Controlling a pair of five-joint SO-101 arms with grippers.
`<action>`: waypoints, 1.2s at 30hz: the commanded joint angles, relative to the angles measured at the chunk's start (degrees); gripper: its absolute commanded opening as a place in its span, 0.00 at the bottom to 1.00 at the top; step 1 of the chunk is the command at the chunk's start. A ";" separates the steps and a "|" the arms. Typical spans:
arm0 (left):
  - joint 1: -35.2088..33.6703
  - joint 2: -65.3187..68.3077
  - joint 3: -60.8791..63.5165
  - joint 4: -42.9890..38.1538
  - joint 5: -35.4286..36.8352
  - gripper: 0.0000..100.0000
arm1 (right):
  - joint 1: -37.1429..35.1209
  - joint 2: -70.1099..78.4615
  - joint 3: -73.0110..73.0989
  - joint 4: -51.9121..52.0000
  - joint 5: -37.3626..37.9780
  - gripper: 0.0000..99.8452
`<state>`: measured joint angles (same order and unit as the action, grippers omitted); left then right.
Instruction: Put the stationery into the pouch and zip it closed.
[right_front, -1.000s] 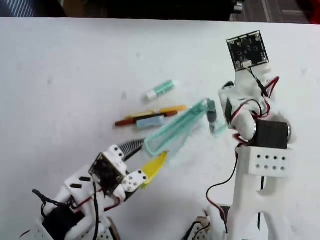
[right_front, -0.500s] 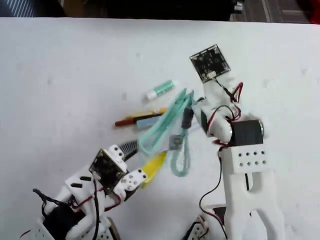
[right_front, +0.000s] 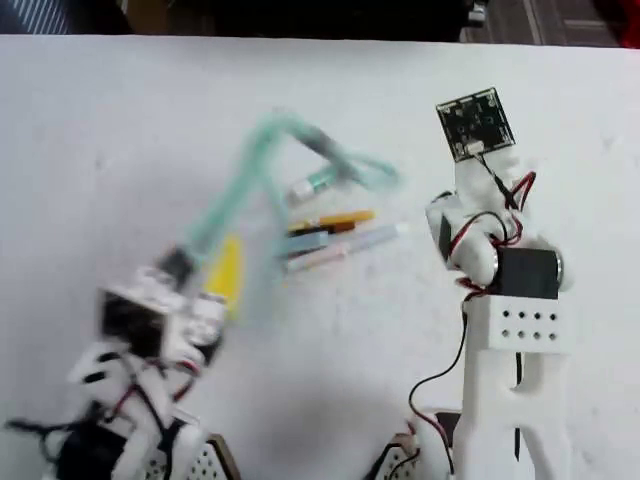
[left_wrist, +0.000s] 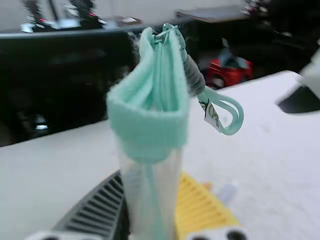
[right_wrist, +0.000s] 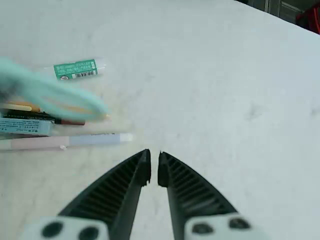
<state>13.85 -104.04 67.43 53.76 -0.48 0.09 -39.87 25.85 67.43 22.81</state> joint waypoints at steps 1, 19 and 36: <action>-10.68 -0.75 -5.89 -0.88 -0.09 0.02 | -1.19 -0.92 -0.35 1.01 0.62 0.03; -10.15 -0.75 -1.76 8.35 0.35 0.02 | -9.36 31.25 -0.62 -7.43 -24.79 0.11; -10.07 -0.75 -1.67 8.70 0.35 0.02 | -9.36 56.40 -20.04 -8.40 -50.02 0.15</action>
<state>3.91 -104.13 66.37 62.20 -0.48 -8.88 12.70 13.01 56.44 -24.66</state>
